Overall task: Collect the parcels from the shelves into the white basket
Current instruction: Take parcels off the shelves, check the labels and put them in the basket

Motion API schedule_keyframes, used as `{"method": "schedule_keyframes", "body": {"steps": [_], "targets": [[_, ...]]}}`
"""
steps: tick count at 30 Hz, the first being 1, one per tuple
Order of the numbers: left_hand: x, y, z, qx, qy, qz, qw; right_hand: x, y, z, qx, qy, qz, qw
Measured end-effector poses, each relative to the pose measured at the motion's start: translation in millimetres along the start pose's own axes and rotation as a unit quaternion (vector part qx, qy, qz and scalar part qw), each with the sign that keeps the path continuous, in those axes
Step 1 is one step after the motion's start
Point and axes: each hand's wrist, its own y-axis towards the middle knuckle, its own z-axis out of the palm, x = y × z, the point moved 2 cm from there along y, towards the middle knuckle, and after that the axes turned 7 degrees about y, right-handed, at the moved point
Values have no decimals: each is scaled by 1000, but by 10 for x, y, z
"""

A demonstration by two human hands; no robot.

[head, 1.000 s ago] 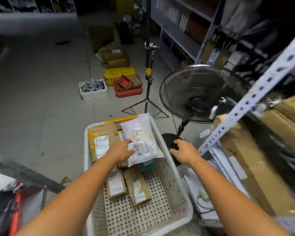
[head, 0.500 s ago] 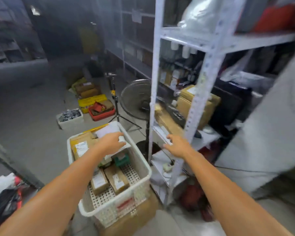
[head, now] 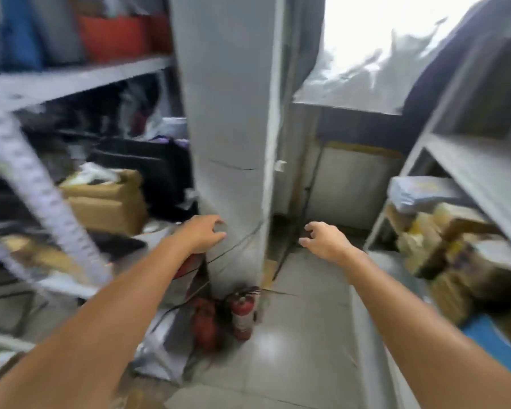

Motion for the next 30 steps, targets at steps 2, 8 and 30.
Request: {"method": "schedule_keyframes", "body": {"steps": [2,8,30], "targets": [[-525,409,63,24,-4,61,998,-408,-66,-229,-34,7,59,998],[-1925,1177,461,58,36,252,965,-1323,-558,-639,-138,55,225,963],[-4852,-2443,2172,177,78,711,676,-2233,-5675,381,-395,177,579,691]]}}
